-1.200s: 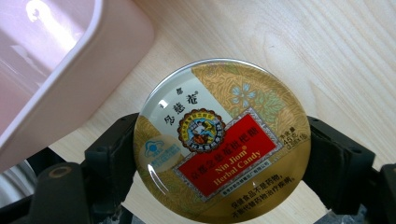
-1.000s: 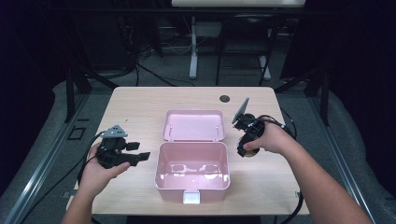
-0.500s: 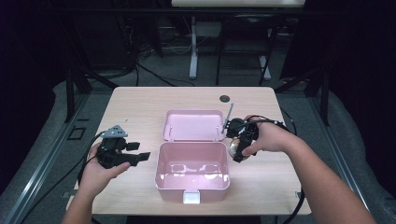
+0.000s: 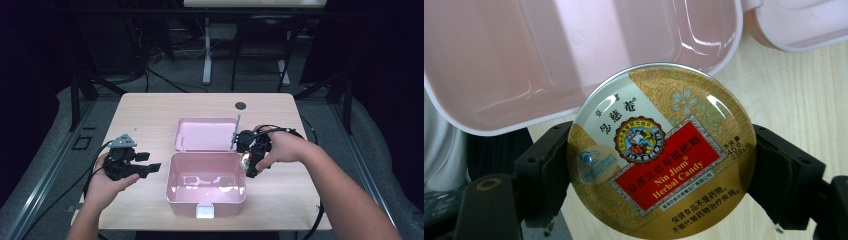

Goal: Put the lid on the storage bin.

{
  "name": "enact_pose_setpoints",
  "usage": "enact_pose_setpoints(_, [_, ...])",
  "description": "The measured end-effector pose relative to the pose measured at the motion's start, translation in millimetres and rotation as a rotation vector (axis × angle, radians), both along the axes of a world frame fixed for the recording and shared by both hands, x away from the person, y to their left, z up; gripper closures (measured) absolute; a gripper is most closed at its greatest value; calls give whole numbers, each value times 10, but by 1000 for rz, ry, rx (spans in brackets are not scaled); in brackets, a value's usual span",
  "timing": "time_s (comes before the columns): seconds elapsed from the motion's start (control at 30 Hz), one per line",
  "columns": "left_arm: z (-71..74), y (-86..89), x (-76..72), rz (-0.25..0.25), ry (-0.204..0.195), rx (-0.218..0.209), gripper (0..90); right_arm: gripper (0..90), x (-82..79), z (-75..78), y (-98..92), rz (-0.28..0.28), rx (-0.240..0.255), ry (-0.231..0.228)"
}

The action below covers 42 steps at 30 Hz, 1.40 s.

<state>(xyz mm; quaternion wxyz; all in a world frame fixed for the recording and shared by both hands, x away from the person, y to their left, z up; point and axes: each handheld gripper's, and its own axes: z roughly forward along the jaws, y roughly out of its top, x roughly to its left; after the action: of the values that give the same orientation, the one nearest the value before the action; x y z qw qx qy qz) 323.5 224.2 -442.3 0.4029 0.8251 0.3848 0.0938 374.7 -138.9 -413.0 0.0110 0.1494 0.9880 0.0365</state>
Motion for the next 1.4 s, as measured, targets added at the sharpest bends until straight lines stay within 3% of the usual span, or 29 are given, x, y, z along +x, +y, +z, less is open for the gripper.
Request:
enact_pose_setpoints(0.47, [1, 1, 2, -2, -1, -1, 381, 196, -41, 13, 100, 52, 8, 5])
enact_pose_setpoints(1.0, [13, 16, -2, -4, -2, -4, 381, 196, -147, -22, 540, 157, 26, 17])
enact_pose_setpoints(1.4, [15, 21, -2, -3, -3, -5, 381, 196, -154, -71, 660, 175, 23, 23])
